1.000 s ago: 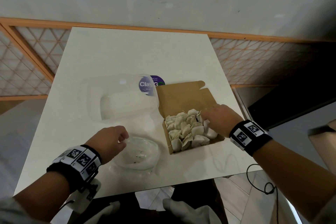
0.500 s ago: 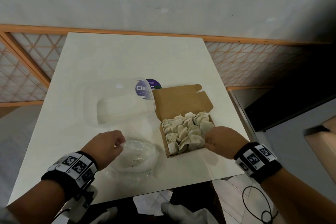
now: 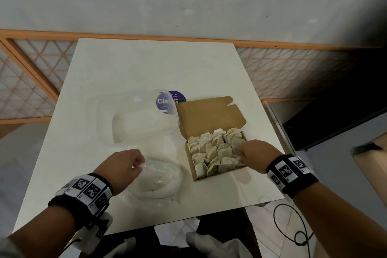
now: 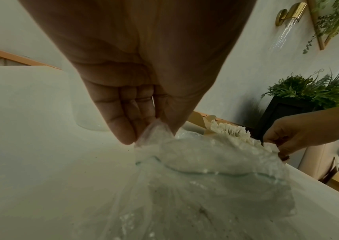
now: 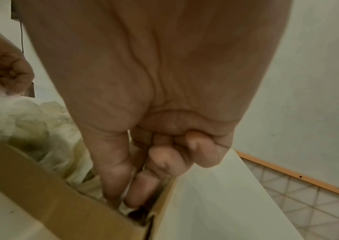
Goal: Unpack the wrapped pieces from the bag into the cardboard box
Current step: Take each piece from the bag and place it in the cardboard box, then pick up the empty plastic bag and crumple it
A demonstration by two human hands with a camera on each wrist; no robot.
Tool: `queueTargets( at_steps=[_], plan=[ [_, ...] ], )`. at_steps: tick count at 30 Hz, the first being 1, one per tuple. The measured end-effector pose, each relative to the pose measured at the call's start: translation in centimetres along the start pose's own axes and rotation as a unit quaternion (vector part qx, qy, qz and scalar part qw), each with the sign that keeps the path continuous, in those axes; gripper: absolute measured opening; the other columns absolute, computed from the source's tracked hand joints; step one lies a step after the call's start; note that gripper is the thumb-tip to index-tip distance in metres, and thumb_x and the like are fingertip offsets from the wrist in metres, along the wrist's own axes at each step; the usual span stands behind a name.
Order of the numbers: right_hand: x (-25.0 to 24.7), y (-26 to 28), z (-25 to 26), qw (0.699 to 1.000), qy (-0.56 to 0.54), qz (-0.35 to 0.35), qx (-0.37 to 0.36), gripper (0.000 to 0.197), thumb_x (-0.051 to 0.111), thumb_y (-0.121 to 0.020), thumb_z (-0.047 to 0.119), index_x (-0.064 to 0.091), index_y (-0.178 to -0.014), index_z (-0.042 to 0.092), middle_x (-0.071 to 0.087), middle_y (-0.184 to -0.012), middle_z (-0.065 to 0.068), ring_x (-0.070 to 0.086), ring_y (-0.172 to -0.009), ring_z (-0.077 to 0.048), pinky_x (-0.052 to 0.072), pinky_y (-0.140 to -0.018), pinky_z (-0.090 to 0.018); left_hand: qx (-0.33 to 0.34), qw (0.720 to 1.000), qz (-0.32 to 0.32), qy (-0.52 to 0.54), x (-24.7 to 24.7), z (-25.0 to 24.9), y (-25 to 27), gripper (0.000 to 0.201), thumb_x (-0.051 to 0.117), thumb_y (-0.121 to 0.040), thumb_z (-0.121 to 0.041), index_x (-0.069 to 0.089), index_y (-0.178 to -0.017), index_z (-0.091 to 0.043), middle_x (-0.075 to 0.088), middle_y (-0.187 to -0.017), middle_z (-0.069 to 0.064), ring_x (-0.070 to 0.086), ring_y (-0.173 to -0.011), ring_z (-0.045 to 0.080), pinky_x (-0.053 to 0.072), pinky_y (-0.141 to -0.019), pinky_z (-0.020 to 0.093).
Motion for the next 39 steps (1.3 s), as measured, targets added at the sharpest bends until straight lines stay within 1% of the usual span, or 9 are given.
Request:
queueTargets(
  at_steps=[5, 13, 19, 23, 27, 30, 33, 36, 39],
  plan=[
    [-1.0, 0.6, -1.5, 1.000, 0.008, -0.004, -0.011, 0.028, 0.050, -0.099, 0.023, 0.070, -0.117, 0.031, 0.069, -0.116, 0.003, 0.066, -0.102, -0.021, 0.052, -0.086, -0.032, -0.005, 1.000, -0.003, 0.006, -0.2, 0.0, -0.1, 0.013, 0.060, -0.098, -0.026, 0.065, -0.110, -0.028, 0.069, -0.106, -0.011, 0.060, -0.085, 0.006, 0.041, -0.072, 0.019],
    [-3.2, -1.4, -1.0, 0.997, 0.027, -0.069, 0.024, 0.008, 0.049, -0.100, 0.025, 0.055, -0.105, 0.025, 0.067, -0.101, -0.001, 0.065, -0.088, -0.023, 0.055, -0.080, -0.038, -0.005, 1.000, 0.006, -0.002, 0.1, -0.6, 0.1, 0.015, 0.059, -0.099, -0.028, 0.065, -0.113, -0.028, 0.069, -0.107, -0.012, 0.061, -0.086, 0.009, 0.046, -0.079, 0.023],
    [-3.0, -1.8, -1.7, 0.991, 0.018, -0.104, 0.080, 0.038, 0.057, -0.097, 0.050, 0.055, -0.121, 0.021, 0.068, -0.113, -0.003, 0.069, -0.100, -0.025, 0.054, -0.079, -0.036, -0.001, 1.000, 0.000, 0.009, -0.5, -1.0, 0.3, 0.016, 0.059, -0.099, -0.029, 0.066, -0.114, -0.028, 0.070, -0.110, -0.010, 0.063, -0.090, 0.011, 0.050, -0.084, 0.026],
    [-5.7, 0.5, -0.1, 0.985, -0.030, -0.157, 0.064, 0.028, 0.055, -0.097, 0.051, 0.056, -0.102, 0.024, 0.067, -0.103, -0.002, 0.066, -0.090, -0.024, 0.055, -0.076, -0.038, 0.007, 1.000, -0.019, 0.016, -1.2, -1.3, 0.6, 0.018, 0.059, -0.100, -0.026, 0.066, -0.116, -0.024, 0.070, -0.113, -0.006, 0.059, -0.089, 0.011, 0.044, -0.082, 0.023],
    [-8.7, 4.0, 5.6, 0.959, -0.184, -0.216, -0.008, 0.028, 0.061, -0.095, 0.054, 0.055, -0.086, 0.029, 0.062, -0.086, 0.010, 0.060, -0.080, -0.015, 0.054, -0.071, -0.037, 0.023, 0.997, -0.048, 0.049, -2.6, -1.9, 1.3, 0.016, 0.058, -0.100, -0.024, 0.067, -0.114, -0.024, 0.070, -0.112, -0.007, 0.057, -0.084, 0.006, 0.042, -0.081, 0.020],
    [-9.6, 5.5, 11.0, 0.917, -0.326, -0.212, -0.092, 0.033, 0.062, -0.090, 0.065, 0.060, -0.097, 0.032, 0.062, -0.092, 0.017, 0.060, -0.089, -0.005, 0.052, -0.078, -0.033, 0.062, 0.990, -0.098, 0.085, -4.4, -2.9, 2.7, 0.012, 0.060, -0.099, -0.022, 0.065, -0.109, -0.026, 0.066, -0.105, -0.012, 0.056, -0.074, 0.000, 0.041, -0.074, 0.016],
    [-9.5, 5.4, 15.3, 0.908, -0.372, -0.155, -0.116, 0.062, 0.060, -0.083, 0.079, 0.058, -0.128, 0.036, 0.063, -0.116, 0.019, 0.061, -0.106, -0.004, 0.052, -0.092, -0.033, 0.106, 0.974, -0.165, 0.115, -6.6, -3.9, 4.7, 0.011, 0.061, -0.098, -0.023, 0.063, -0.103, -0.033, 0.063, -0.101, -0.015, 0.061, -0.078, 0.004, 0.049, -0.073, 0.021],
    [-9.2, 5.1, 17.8, 0.908, -0.371, -0.136, -0.135, 0.058, 0.065, -0.088, 0.063, 0.052, -0.137, 0.034, 0.061, -0.125, 0.016, 0.060, -0.113, -0.008, 0.051, -0.096, -0.035, 0.123, 0.956, -0.226, 0.139, -8.9, -4.1, 6.6, 0.013, 0.062, -0.096, -0.019, 0.059, -0.099, -0.032, 0.061, -0.098, -0.013, 0.063, -0.083, 0.009, 0.052, -0.070, 0.023],
    [-9.3, 4.4, 18.9, 0.901, -0.386, -0.129, -0.153, 0.035, 0.060, -0.098, 0.031, 0.054, -0.132, 0.029, 0.067, -0.117, 0.009, 0.064, -0.101, -0.013, 0.050, -0.079, -0.028, 0.122, 0.939, -0.281, 0.157, -10.6, -3.5, 7.7, 0.017, 0.061, -0.092, -0.013, 0.055, -0.096, -0.028, 0.058, -0.091, -0.009, 0.060, -0.081, 0.012, 0.050, -0.066, 0.023]
  ],
)
Point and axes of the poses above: each hand's wrist, its own y-axis away from the middle knuckle, its own x-axis out of the palm, z = x × y, the point moved 8 cm from there along -y, towards the middle knuckle
